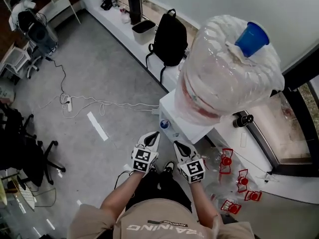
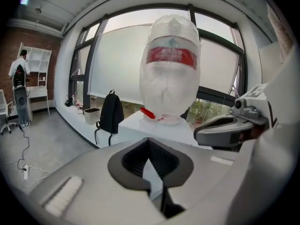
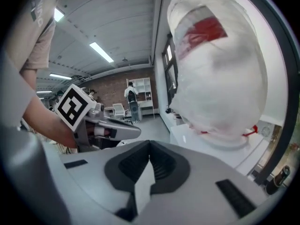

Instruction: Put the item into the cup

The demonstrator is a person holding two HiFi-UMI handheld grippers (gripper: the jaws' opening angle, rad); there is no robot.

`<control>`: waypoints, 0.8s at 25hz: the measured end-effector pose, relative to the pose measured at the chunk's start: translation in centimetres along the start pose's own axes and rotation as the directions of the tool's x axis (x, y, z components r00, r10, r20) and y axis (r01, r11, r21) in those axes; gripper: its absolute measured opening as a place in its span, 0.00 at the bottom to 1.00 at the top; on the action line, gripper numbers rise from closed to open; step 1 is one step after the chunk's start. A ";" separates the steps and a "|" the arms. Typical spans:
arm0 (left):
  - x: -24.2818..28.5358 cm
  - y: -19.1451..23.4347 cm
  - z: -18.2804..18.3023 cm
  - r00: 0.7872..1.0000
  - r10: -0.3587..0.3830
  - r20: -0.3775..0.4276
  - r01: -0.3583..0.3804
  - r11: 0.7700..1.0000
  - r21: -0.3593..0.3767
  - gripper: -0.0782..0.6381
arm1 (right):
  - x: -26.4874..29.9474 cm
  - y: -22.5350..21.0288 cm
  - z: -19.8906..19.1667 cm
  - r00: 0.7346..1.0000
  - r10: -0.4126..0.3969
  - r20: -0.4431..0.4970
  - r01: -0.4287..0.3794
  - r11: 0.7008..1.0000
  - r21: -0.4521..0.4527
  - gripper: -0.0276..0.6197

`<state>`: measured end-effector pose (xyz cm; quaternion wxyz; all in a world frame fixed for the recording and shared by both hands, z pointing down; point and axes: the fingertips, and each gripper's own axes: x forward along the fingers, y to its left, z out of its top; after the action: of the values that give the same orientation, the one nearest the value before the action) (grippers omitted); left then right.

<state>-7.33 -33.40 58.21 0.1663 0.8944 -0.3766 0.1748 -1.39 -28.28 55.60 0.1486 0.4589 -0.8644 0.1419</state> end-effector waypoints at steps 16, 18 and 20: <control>-7.4 -2.9 12.4 0.986 0.003 0.169 -0.025 0.991 0.133 0.12 | -4.8 -0.9 10.6 0.991 0.013 0.134 -0.006 0.999 -0.054 0.06; -7.4 -2.9 13.6 0.982 -0.007 0.191 -0.022 0.989 0.147 0.12 | -5.1 -1.1 11.8 0.987 0.012 0.158 -0.004 0.999 -0.052 0.06; -7.6 -2.9 14.9 0.976 -0.011 0.218 -0.024 0.988 0.154 0.12 | -5.4 -1.1 13.0 0.984 0.012 0.176 -0.001 0.998 -0.064 0.06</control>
<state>-7.36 -33.25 41.22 0.0528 0.9172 -0.3807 0.1050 0.76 -29.78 41.73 0.0853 0.4620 -0.8797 0.0735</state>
